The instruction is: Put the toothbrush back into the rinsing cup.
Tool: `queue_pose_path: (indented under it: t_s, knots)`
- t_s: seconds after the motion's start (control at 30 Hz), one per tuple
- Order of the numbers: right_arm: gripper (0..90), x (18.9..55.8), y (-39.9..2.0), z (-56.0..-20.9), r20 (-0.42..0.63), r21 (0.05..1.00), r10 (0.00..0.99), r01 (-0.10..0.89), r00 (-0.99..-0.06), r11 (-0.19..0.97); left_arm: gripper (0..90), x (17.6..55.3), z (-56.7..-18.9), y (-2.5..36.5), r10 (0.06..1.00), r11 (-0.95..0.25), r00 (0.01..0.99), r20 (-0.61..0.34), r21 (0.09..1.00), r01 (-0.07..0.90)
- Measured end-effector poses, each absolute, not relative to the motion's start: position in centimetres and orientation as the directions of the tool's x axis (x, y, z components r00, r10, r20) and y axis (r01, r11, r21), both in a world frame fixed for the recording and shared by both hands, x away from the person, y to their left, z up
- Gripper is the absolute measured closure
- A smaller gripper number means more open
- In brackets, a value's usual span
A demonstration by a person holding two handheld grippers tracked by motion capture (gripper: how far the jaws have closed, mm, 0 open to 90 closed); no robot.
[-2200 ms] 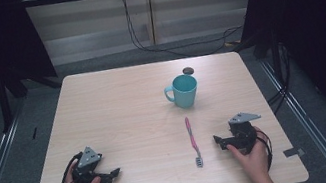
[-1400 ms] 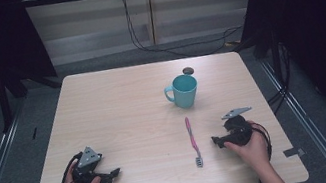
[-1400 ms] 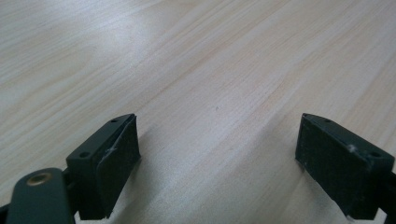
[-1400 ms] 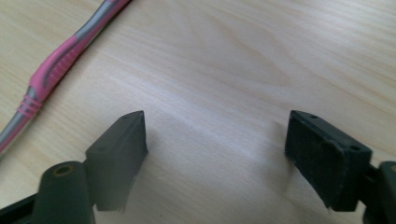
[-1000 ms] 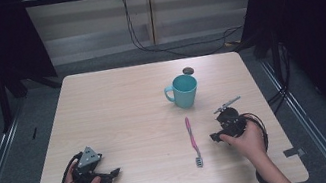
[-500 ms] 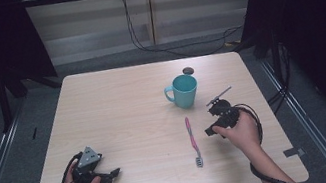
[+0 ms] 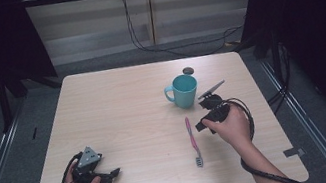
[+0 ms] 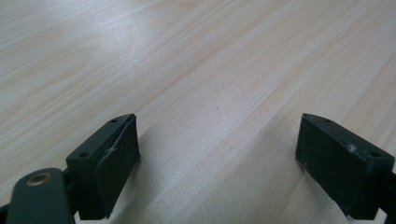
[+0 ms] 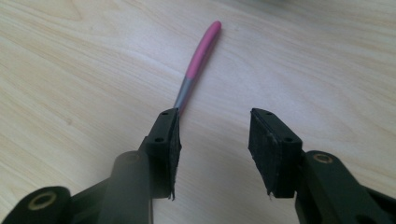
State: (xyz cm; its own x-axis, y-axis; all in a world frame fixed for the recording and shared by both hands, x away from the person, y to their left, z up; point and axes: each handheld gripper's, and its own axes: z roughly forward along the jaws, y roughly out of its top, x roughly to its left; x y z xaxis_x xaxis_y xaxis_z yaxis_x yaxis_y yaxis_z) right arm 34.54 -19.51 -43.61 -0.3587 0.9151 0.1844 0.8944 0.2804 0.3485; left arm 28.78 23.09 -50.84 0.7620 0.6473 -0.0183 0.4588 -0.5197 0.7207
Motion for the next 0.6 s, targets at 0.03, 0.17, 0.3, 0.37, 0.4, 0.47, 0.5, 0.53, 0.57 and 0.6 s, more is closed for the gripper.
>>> queue_pose_path:
  t_s: [0.03,0.17,0.3,0.37,0.4,0.47,0.5,0.53,0.57,0.6]
  knots:
    - [54.8,34.7,-19.2,-43.6,0.191,0.342,0.916,0.899,-0.352,0.274,13.2,28.8,-50.8,23.1,0.648,-0.520,0.762,-0.019,0.720,0.460]
    - [55.1,34.9,-18.4,-44.0,0.190,0.329,0.920,0.905,-0.342,0.269,13.2,28.8,-50.8,23.1,0.647,-0.519,0.762,-0.018,0.721,0.459]
    - [56.6,35.1,-17.7,-44.6,0.195,0.312,0.920,0.911,-0.340,0.270,13.2,28.8,-50.8,23.1,0.647,-0.520,0.762,-0.018,0.721,0.459]
    - [58.6,35.1,-17.3,-44.8,0.207,0.304,0.919,0.914,-0.337,0.267,13.2,28.8,-50.8,23.1,0.648,-0.519,0.762,-0.018,0.721,0.459]
    - [60.0,35.2,-17.2,-44.8,0.211,0.309,0.918,0.914,-0.336,0.263,13.2,28.8,-50.8,23.1,0.648,-0.519,0.762,-0.019,0.720,0.459]
    - [62.4,35.2,-16.9,-44.8,0.229,0.314,0.917,0.917,-0.325,0.247,13.2,28.8,-50.8,23.1,0.648,-0.519,0.761,-0.019,0.721,0.459]
    - [62.9,35.2,-16.8,-44.9,0.234,0.314,0.916,0.917,-0.326,0.246,13.2,28.8,-50.8,23.1,0.649,-0.518,0.761,-0.020,0.721,0.460]
    - [63.6,35.3,-16.7,-44.9,0.234,0.310,0.916,0.918,-0.325,0.247,13.2,28.8,-50.8,23.1,0.648,-0.519,0.762,-0.019,0.721,0.459]
    - [64.2,35.4,-16.5,-44.9,0.234,0.306,0.917,0.920,-0.324,0.247,13.2,28.8,-50.8,23.1,0.648,-0.518,0.761,-0.020,0.721,0.460]
    - [64.3,35.4,-16.4,-45.0,0.230,0.301,0.917,0.919,-0.327,0.253,13.2,28.8,-50.8,23.1,0.648,-0.518,0.761,-0.019,0.721,0.460]
